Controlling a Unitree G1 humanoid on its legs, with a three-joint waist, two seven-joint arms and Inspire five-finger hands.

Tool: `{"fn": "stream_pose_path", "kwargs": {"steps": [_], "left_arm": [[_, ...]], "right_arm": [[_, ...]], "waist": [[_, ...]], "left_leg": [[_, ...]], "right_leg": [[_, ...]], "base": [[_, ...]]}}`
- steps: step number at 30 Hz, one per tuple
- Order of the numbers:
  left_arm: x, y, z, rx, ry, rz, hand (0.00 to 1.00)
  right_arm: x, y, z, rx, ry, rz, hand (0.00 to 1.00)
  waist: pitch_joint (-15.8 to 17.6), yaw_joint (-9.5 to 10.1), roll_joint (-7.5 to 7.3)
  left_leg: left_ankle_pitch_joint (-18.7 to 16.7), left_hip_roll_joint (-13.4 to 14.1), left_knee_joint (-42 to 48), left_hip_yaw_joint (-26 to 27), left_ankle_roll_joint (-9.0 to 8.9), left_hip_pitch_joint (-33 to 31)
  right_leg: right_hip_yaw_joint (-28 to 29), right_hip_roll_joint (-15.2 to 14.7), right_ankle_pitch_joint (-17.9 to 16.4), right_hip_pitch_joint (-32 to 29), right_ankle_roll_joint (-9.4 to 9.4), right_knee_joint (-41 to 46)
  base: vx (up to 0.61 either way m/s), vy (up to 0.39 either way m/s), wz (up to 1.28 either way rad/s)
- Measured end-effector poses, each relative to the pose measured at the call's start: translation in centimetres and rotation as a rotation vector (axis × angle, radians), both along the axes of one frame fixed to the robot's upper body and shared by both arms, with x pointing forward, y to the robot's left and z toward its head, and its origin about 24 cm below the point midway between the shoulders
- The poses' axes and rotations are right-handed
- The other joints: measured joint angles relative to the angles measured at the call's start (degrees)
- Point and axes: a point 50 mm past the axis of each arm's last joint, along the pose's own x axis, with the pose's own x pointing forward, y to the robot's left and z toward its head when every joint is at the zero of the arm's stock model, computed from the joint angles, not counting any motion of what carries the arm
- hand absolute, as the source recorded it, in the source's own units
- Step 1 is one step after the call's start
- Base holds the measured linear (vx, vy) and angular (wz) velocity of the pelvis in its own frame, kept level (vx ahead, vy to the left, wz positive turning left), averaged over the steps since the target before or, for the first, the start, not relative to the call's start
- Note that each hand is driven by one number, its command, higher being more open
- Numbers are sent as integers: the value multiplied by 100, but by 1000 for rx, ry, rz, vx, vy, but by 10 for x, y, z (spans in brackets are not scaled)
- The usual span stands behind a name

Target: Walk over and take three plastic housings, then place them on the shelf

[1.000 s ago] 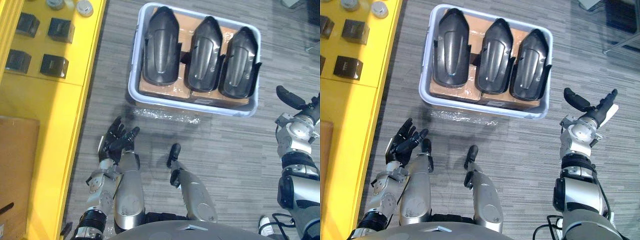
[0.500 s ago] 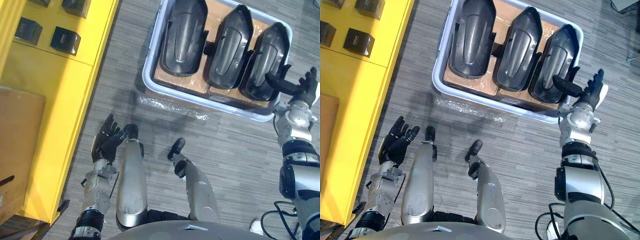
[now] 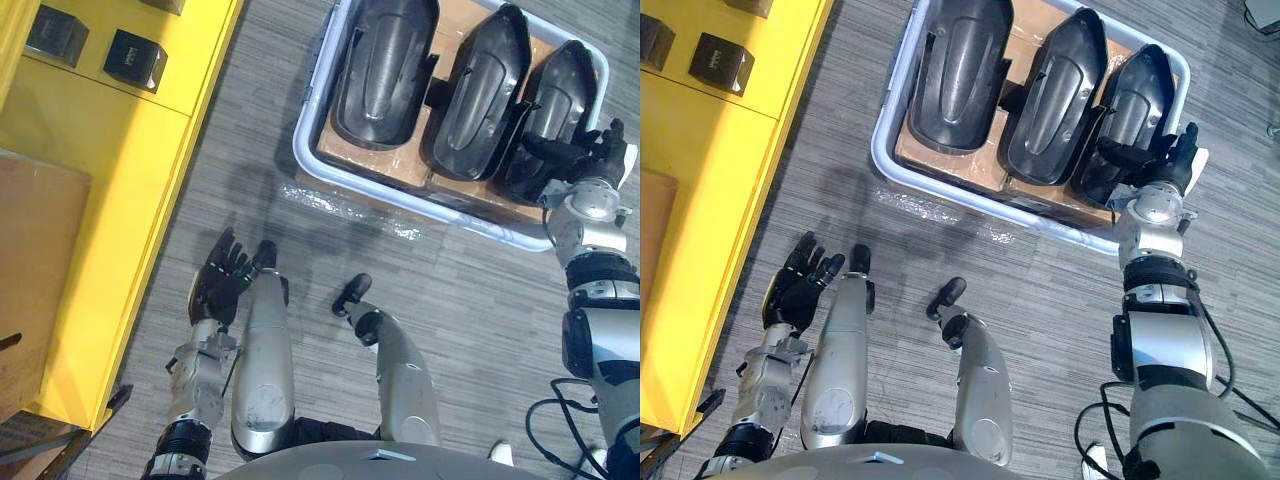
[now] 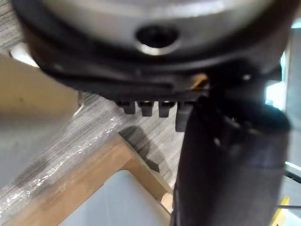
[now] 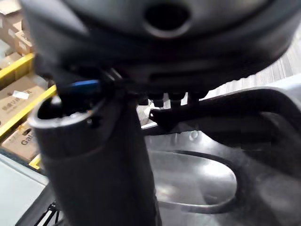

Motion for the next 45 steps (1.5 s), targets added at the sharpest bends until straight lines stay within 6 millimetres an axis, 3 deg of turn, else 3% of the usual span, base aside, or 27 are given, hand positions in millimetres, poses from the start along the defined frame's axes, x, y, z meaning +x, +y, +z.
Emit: {"fn": "stream_pose_path", "kwargs": {"steps": [12,13,21,25,34,45], "left_arm": [[-1,-3,-1,-51,-18,8,100],[-1,-3,-1,-51,-18,9,100],[-1,1,-1,-50,-12,23,100],[-1,6,2,-42,-17,29,100],[-1,8,1,-53,0,33,100],[-4,20,1,-30,8,59,100]], "right_arm": [[1,1,-3,10,96,-49,100],[1,1,-4,17,109,-49,0],[-1,-2,-10,-33,228,-27,0],[-4,-5,-19,-62,307,-30,0],[-4,2,-35,-28,370,34,0],[-21,-1,-69,32,457,3,0]], "waist": [[0,39,0],[0,36,0],[8,50,-19],[25,63,-133],[19,141,-141],[-5,351,-178]], "left_leg": [[33,8,-34,-11,-55,-9],[33,10,-31,-11,-55,-8],[36,66,-33,-43,-62,-7],[69,104,-119,-87,-119,19],[71,165,-135,-149,-132,139],[73,130,-331,-98,-158,606]], "right_leg": [[-34,2,-13,-10,-29,-5],[-34,3,-13,-6,-29,-9],[-84,75,6,71,-6,-119],[-160,132,14,127,0,-209],[-240,223,19,325,1,-330],[-293,244,39,840,34,-551]], "base": [[-2,-6,0],[0,0,0],[-1,-4,0],[9,-38,2],[28,-23,2],[22,-3,4]]}}
